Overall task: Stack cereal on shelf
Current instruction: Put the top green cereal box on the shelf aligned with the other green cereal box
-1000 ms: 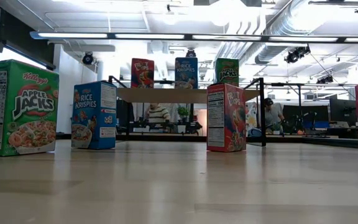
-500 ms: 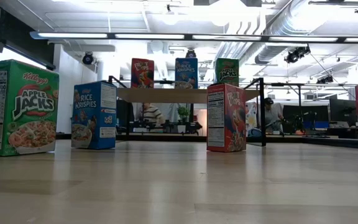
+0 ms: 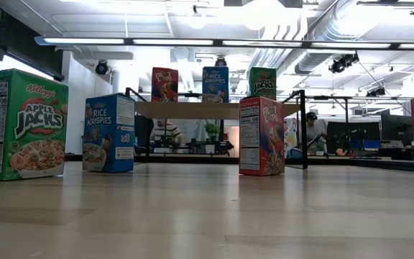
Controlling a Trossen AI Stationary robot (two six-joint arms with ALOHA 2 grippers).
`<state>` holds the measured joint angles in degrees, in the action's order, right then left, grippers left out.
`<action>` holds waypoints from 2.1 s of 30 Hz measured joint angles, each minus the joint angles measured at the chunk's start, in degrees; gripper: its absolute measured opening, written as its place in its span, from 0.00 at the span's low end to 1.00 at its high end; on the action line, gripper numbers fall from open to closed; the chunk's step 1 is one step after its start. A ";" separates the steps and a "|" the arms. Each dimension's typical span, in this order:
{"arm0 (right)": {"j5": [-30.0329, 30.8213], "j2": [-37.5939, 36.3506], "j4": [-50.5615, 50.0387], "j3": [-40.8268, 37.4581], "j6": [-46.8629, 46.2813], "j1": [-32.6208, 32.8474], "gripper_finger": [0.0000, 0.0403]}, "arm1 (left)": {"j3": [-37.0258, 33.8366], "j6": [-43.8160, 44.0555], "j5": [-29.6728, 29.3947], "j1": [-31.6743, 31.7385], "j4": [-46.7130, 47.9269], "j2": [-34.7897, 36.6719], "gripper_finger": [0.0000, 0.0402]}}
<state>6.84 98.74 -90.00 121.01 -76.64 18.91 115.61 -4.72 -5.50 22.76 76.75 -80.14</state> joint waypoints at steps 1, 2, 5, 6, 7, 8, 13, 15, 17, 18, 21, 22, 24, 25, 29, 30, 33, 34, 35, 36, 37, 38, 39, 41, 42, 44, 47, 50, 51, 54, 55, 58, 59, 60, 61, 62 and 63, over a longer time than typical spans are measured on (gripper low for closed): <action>-1.05 -0.02 -0.04 -1.31 -0.81 0.31 0.60 | 0.00 -0.01 0.00 0.00 0.02 0.00 0.52; -1.74 -0.02 -0.01 -2.65 -1.61 0.60 0.60 | 0.00 -0.01 0.00 0.00 0.06 0.00 0.52; -2.22 0.00 -0.04 -5.98 -3.48 1.36 0.60 | 0.00 0.67 0.00 0.00 1.10 0.00 0.52; -2.22 0.00 -0.04 -6.76 -3.64 1.58 0.60 | 0.00 1.63 0.00 0.00 2.22 0.00 0.52; -2.22 0.00 -0.04 -7.47 -3.91 1.79 0.60 | 0.00 2.72 0.03 0.00 3.81 0.00 0.52; -2.22 0.00 -0.06 -8.07 -3.93 1.89 0.60 | 0.00 3.82 0.17 0.00 5.33 0.00 0.52; -2.15 0.00 0.00 -9.03 -1.85 1.91 0.60 | 0.00 10.20 1.98 -0.51 12.65 0.00 0.52; -2.11 0.00 -0.02 -9.03 -0.33 1.65 0.60 | 0.00 12.32 2.28 -1.25 13.42 0.02 0.52; -1.92 0.00 -0.02 -9.03 1.72 1.25 0.60 | -0.02 14.82 2.32 -2.37 13.21 0.25 0.52; -1.94 0.00 -0.02 -9.03 2.60 1.00 0.60 | -0.02 16.23 2.32 -2.95 13.27 0.38 0.52; -2.63 0.00 -0.02 -9.03 6.63 0.23 0.60 | -0.02 21.03 2.31 -5.02 13.27 0.66 0.52; -3.06 0.00 -0.01 -9.03 8.03 -0.06 0.60 | -0.02 22.87 2.32 -5.71 13.27 0.63 0.52; -4.15 0.00 0.00 -9.03 10.61 -0.59 0.60 | -0.02 26.19 2.36 -7.21 13.27 0.63 0.52; -4.13 0.00 -0.01 -9.03 11.86 -0.82 0.60 | -0.02 27.54 2.36 -7.95 13.27 0.64 0.52; -4.97 0.00 0.00 -9.03 17.01 -1.66 0.60 | -0.02 32.10 2.92 -10.68 13.27 0.63 0.52; -5.29 0.00 -0.02 -9.03 18.27 -1.82 0.60 | -0.02 33.60 3.80 -11.24 13.27 0.63 0.52; -5.67 0.00 0.00 -9.03 21.70 -2.34 0.60 | -0.02 38.65 7.88 -12.66 13.27 0.61 0.52; -5.68 0.00 -0.02 -9.03 22.91 -2.46 0.60 | -0.02 40.37 9.80 -13.02 13.27 0.61 0.52; -5.69 0.00 -0.02 -9.03 23.84 -2.58 0.60 | -0.02 41.89 11.35 -13.43 13.27 0.61 0.52; -5.72 0.00 -0.02 -9.03 24.56 -2.78 0.60 | -0.02 43.25 12.52 -13.91 13.27 0.61 0.52; -5.72 0.00 -0.01 -9.03 25.47 -2.82 0.60 | -0.02 44.41 13.16 -14.48 13.27 0.61 0.52; -5.72 0.00 -0.02 -9.03 26.27 -2.84 0.60 | -0.02 45.33 13.41 -15.10 13.27 0.61 0.52; -5.69 0.00 -0.02 -9.03 26.98 -2.85 0.60 | -0.02 46.18 13.43 -15.68 13.27 0.61 0.52; -5.74 0.00 -0.02 -9.03 28.43 -2.83 0.60 | -0.02 47.64 13.53 -16.84 13.27 0.61 0.52; -5.81 0.00 -0.01 -9.03 29.01 -2.81 0.60 | -0.02 48.30 13.53 -17.32 13.27 0.61 0.52; -5.83 0.00 -0.02 -9.03 29.74 -2.81 0.60 | -0.02 50.09 13.53 -18.21 13.27 0.61 0.52; -5.80 0.00 -0.02 -9.03 31.61 -2.81 0.60 | -0.02 53.67 13.40 -19.28 13.27 0.61 0.52; -5.32 -0.02 -0.02 -9.03 32.78 -2.81 0.60 | -0.02 54.59 13.34 -20.58 13.27 0.61 0.52; -5.06 -0.02 -0.02 -9.03 33.22 -2.81 0.60 | -0.02 55.27 13.33 -21.00 13.27 0.61 0.52; -4.07 -0.02 -0.02 -9.03 33.70 -2.81 0.60 | -0.02 56.52 13.31 -22.56 13.27 0.61 0.52; -3.89 -0.02 -0.02 -9.03 34.06 -2.81 0.60 | -0.02 56.45 13.19 -23.17 13.27 0.61 0.52; -3.86 -0.02 -0.02 -9.03 35.11 -2.81 0.60 | -0.02 58.44 10.44 -25.26 13.27 0.59 0.52; -3.86 -0.02 -0.01 -9.03 35.37 -2.81 0.60 | -0.02 59.98 9.04 -26.08 13.27 0.59 0.52; -3.84 -0.02 -0.02 -9.03 35.65 -2.81 0.60 | -0.02 61.36 7.96 -26.85 13.27 0.59 0.52; -3.74 -0.02 -0.02 -9.03 35.86 -2.81 0.60 | -0.03 62.66 7.02 -27.58 13.27 0.59 0.52; -3.57 -0.02 -0.02 -9.03 36.22 -2.81 0.60 | -0.27 63.90 6.23 -28.27 13.15 0.59 0.52; -3.41 -0.02 -0.02 -9.03 36.54 -2.81 0.60 | -0.78 65.16 5.68 -28.95 13.18 0.61 0.52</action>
<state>3.43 98.72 -90.02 111.98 -40.11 16.10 114.83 60.44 0.18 -6.18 89.93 -79.53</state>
